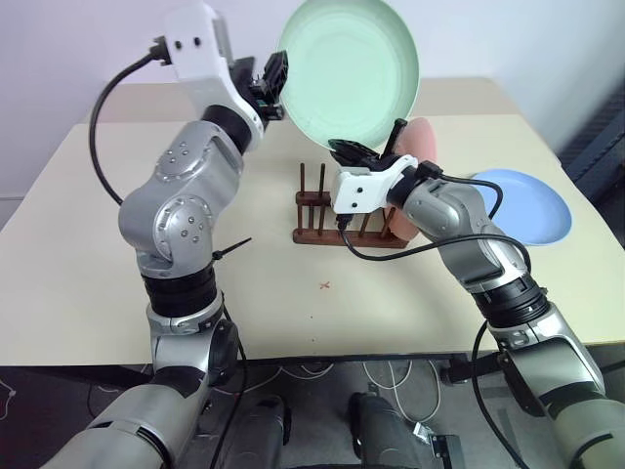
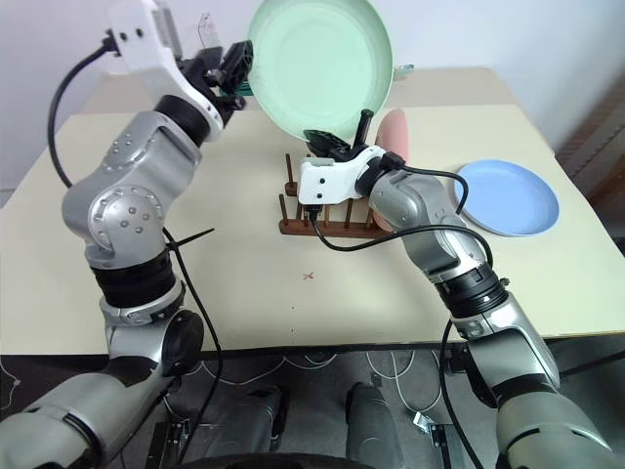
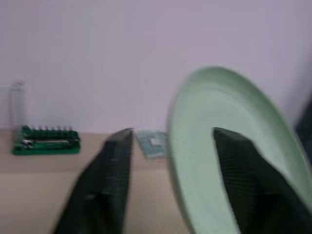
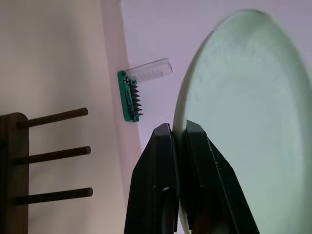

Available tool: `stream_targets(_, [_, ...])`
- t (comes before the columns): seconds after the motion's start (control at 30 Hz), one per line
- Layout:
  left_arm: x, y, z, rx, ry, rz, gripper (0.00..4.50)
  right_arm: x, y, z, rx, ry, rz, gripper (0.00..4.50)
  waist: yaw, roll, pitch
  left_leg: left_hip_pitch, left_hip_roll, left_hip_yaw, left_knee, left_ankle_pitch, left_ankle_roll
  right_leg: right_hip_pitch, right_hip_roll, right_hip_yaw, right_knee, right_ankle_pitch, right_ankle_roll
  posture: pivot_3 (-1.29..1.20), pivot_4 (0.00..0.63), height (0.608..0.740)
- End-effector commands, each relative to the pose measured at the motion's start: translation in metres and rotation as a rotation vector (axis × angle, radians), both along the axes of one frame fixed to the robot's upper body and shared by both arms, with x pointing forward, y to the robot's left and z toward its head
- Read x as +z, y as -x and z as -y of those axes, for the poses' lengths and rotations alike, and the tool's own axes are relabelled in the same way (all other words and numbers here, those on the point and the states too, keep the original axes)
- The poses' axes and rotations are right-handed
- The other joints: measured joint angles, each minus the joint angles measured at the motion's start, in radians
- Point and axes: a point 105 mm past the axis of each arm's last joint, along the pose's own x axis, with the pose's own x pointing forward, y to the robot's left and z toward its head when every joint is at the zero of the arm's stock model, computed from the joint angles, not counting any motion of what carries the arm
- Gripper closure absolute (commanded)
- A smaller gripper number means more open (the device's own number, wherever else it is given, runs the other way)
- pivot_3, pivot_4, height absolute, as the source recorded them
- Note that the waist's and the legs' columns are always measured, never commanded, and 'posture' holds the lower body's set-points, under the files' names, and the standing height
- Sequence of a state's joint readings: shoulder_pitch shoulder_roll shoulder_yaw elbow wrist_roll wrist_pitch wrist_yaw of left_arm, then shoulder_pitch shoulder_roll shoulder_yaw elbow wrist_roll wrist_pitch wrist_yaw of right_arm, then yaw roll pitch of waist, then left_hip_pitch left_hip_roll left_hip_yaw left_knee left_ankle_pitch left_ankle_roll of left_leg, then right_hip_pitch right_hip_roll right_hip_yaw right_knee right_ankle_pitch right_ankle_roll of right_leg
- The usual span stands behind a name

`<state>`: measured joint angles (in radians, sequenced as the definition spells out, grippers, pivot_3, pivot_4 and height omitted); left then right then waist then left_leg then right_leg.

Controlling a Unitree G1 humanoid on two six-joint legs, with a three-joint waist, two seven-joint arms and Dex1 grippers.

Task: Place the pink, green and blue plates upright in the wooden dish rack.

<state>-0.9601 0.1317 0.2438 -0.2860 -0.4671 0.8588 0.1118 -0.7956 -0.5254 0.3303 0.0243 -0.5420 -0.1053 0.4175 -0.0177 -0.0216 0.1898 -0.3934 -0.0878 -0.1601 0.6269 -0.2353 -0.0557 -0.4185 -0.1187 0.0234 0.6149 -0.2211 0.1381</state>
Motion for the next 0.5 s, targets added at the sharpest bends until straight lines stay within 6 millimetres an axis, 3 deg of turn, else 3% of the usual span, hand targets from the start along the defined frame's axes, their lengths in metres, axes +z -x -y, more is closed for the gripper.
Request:
stream_targets(0.03, [0.022,-0.001,-0.043,0.14,0.069,0.084,1.13,0.028,0.012,-0.005,0.074,-0.147,0.015,4.5,-0.003,0.0,0.0,0.0,0.0,0.0,0.0,0.0,0.0,0.0,0.0,0.0,0.0,0.0,0.0,0.0,0.15,0.74])
stream_targets(0.13, [0.006,-0.012,-0.092,0.312,-0.078,0.07,1.13,0.047,0.026,-0.005,0.184,-0.366,-0.087,4.5,-0.01,0.001,0.0,0.001,0.001,0.0,-0.001,0.0,0.0,0.0,0.001,0.0,0.0,0.0,0.0,0.0,0.15,0.74])
stream_targets(0.2, [-0.005,-0.015,-0.107,0.351,-0.163,0.066,1.13,0.055,0.033,-0.002,0.237,-0.473,-0.15,4.5,-0.013,0.001,0.0,0.001,0.001,0.0,-0.001,0.0,0.0,-0.001,0.001,0.001,0.001,0.0,0.0,0.0,0.15,0.74])
stream_targets(0.3, [-0.023,-0.014,-0.103,0.248,-0.246,0.068,1.13,0.063,0.05,-0.004,0.355,-0.644,-0.287,4.5,0.003,0.001,0.0,0.0,0.0,-0.001,-0.001,0.0,0.0,0.0,0.001,0.001,0.0,0.0,0.0,0.0,0.15,0.74])
stream_targets(0.4, [-0.051,-0.005,-0.079,0.087,-0.46,0.095,1.13,0.073,0.07,-0.006,0.5,-0.858,-0.454,4.5,0.005,0.001,0.0,0.0,0.0,-0.001,0.0,-0.002,0.003,0.0,0.0,0.0,0.0,0.0,0.0,0.0,0.15,0.74])
stream_targets(0.5, [-0.074,0.003,-0.066,-0.036,-0.503,0.075,1.13,0.074,0.08,-0.006,0.563,-0.985,-0.586,4.5,0.003,0.001,0.0,0.0,0.0,-0.001,-0.001,-0.002,0.004,-0.001,0.0,0.001,0.0,0.001,-0.001,0.0,0.15,0.74])
